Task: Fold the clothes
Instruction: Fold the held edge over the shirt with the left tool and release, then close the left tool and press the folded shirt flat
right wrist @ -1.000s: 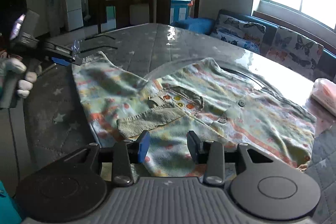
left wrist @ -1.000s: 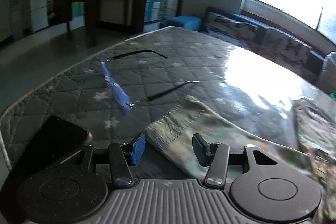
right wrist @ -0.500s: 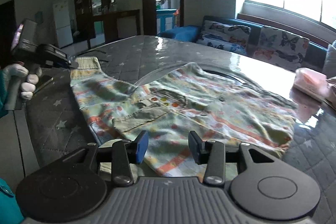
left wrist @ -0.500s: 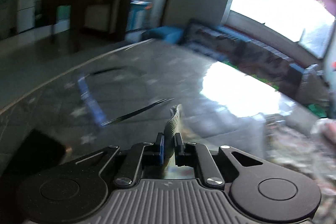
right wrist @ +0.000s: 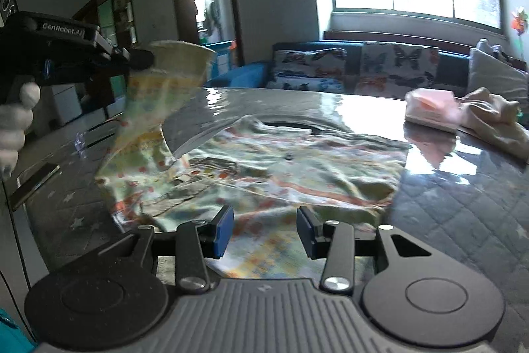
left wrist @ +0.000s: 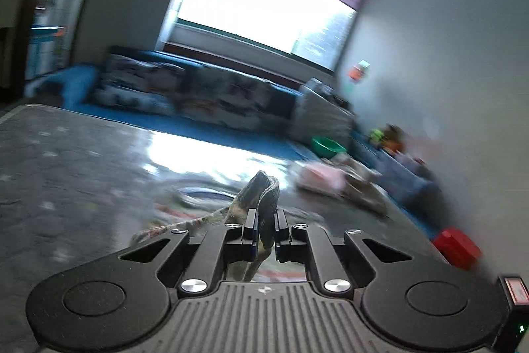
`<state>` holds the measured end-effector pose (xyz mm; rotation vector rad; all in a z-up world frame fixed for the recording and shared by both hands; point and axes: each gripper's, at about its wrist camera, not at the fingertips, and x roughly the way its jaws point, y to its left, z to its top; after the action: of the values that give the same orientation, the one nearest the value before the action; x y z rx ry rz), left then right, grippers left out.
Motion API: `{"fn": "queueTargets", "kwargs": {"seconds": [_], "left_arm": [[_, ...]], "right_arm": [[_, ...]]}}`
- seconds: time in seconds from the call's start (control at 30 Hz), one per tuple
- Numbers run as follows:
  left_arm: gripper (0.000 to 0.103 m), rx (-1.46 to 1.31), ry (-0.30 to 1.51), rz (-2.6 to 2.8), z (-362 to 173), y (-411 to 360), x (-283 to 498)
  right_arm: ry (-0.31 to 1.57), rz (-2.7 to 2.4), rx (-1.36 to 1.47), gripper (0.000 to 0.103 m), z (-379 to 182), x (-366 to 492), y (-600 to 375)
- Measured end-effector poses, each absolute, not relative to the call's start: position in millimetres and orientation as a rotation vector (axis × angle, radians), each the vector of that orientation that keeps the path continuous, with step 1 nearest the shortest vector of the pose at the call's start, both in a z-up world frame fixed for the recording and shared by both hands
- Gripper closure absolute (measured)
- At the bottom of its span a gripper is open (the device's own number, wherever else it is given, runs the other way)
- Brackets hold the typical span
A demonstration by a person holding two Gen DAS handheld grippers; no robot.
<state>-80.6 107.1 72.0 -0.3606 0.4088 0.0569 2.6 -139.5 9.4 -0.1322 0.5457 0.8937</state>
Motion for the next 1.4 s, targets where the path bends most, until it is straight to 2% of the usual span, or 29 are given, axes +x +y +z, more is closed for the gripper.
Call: {"fn": "queueTargets", "kwargs": {"seconds": [0.2, 0.33, 0.47, 0.63, 0.8, 1.23, 1.3, 1.37, 1.4], "left_arm": [[0.092, -0.304, 0.538, -0.079, 43, 62, -55], [0.081, -0.259, 0.622, -0.137, 22, 50, -53], [0.063, -0.225, 0.640, -0.144, 13, 59, -71], [0.058, -0.164, 0.627, -0.001, 7, 95, -102], [0.058, -0.139, 0.682, 0.152, -11, 136, -130], [0.059, 0.033, 0.679, 0.093, -32, 133, -150], [0.064, 0.014, 0.677, 0.088, -34, 136, -145], [0.078, -0.002, 0.679, 0.076, -35, 137, -143], [0.081, 0.001, 0.671, 0.078, -35, 136, -143]], "right_arm": [[0.550, 0.832, -0.110, 0.061, 9, 5, -160], [0.562, 0.806, -0.092, 0.061, 8, 10, -164], [0.582, 0.820, -0.081, 0.061, 8, 14, -160], [0.638, 0.870, -0.063, 0.061, 4, 24, -143], [0.718, 0.880, -0.047, 0.061, -10, 35, -128], [0.792, 0.861, -0.064, 0.068, -20, 43, -110], [0.796, 0.859, -0.068, 0.072, -21, 43, -109], [0.791, 0.853, -0.079, 0.075, -21, 42, -107], [0.786, 0.848, -0.086, 0.075, -20, 42, -107]]}}
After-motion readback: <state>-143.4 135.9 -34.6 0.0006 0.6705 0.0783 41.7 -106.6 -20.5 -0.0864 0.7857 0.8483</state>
